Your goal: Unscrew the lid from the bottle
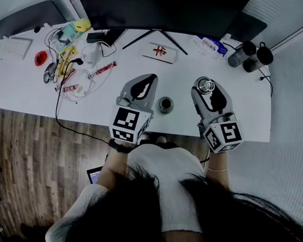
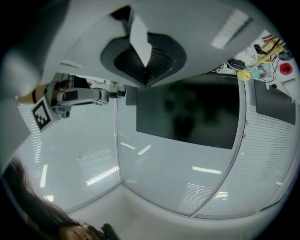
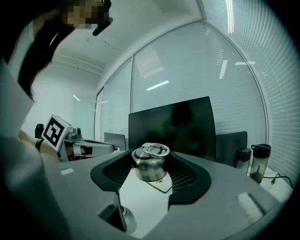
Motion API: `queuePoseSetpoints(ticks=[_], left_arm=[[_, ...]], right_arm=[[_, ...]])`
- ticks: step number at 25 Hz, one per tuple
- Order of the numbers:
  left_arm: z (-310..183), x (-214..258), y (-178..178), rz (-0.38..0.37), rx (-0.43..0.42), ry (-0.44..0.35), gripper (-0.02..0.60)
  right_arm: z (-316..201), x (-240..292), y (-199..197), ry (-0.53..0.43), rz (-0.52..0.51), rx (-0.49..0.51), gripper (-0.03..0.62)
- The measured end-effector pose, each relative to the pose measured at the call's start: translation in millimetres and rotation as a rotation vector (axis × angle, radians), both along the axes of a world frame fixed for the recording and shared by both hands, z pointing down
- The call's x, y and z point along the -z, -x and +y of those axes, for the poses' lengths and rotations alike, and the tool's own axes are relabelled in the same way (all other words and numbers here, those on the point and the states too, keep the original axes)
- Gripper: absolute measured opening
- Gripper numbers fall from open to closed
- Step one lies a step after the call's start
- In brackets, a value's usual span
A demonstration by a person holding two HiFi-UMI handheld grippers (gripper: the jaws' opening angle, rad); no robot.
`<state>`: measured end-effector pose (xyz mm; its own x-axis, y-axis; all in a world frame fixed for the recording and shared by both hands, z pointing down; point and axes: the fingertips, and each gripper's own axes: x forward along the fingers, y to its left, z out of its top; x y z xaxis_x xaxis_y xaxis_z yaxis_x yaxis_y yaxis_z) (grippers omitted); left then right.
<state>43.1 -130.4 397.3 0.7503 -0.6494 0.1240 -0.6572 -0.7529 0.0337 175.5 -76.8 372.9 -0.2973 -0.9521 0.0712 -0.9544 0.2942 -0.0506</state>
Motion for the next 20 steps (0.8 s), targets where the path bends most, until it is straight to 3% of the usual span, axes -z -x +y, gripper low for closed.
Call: queuePoseSetpoints(ticks=[20], left_arm=[[5.9,-1.7,9.0,0.006,0.008,0.002,0.058]], right_arm=[[6.5,-3.6,9.6,0.017,-0.014,0.016,0.242]])
